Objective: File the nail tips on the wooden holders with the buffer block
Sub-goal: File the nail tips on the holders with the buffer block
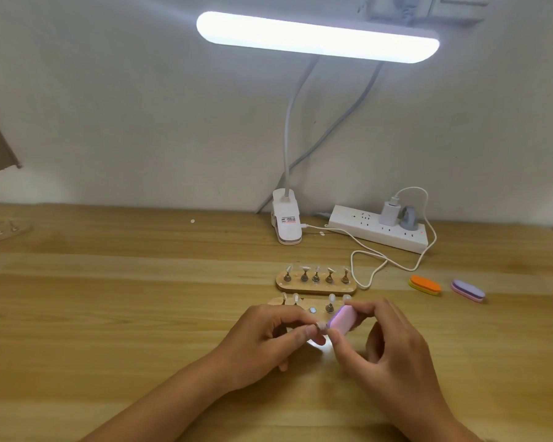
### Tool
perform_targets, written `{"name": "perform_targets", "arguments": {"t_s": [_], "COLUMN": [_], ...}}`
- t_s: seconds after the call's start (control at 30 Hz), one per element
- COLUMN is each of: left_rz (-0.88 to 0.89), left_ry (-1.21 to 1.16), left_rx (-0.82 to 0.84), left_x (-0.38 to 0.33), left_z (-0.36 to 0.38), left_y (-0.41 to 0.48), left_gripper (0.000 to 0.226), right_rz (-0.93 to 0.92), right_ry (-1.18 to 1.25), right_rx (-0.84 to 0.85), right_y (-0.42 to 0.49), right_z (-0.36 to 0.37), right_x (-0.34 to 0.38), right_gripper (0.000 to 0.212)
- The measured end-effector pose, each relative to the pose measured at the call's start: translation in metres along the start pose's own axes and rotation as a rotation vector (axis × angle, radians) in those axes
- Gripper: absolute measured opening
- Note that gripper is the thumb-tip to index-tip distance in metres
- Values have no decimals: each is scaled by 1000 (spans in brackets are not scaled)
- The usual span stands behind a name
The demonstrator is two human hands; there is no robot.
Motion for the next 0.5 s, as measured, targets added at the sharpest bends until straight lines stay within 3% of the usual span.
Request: {"name": "perform_targets", "arguments": {"t_s": [0.13,0.27,0.37,0.5], "left_rz": [0,9,5,27], "left_ry": [61,63,65,99], "left_rx": [8,24,32,47], "left_x": [2,2,4,3], "left_z": [1,1,2,4], "left_y": [-1,0,-1,-1], "left_gripper": [18,19,22,17], "right_rz": [-116,-44,-165,-33], "right_ry": [4,4,-8,55], "right_rx": [103,76,128,101], "right_y": [-3,2,-5,2], "right_z": [12,8,13,9], "right_x": [16,5,23,3], "right_gripper": [33,33,34,31]}}
Point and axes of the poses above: each hand's wrist, its own y-axis towards the middle knuckle, its own z-axis out of the palm, x = y × z, the point moved 10 cm from there along y, towards the middle knuckle, and after that the axes turned 5 degrees about -y, right-handed, at the moved point
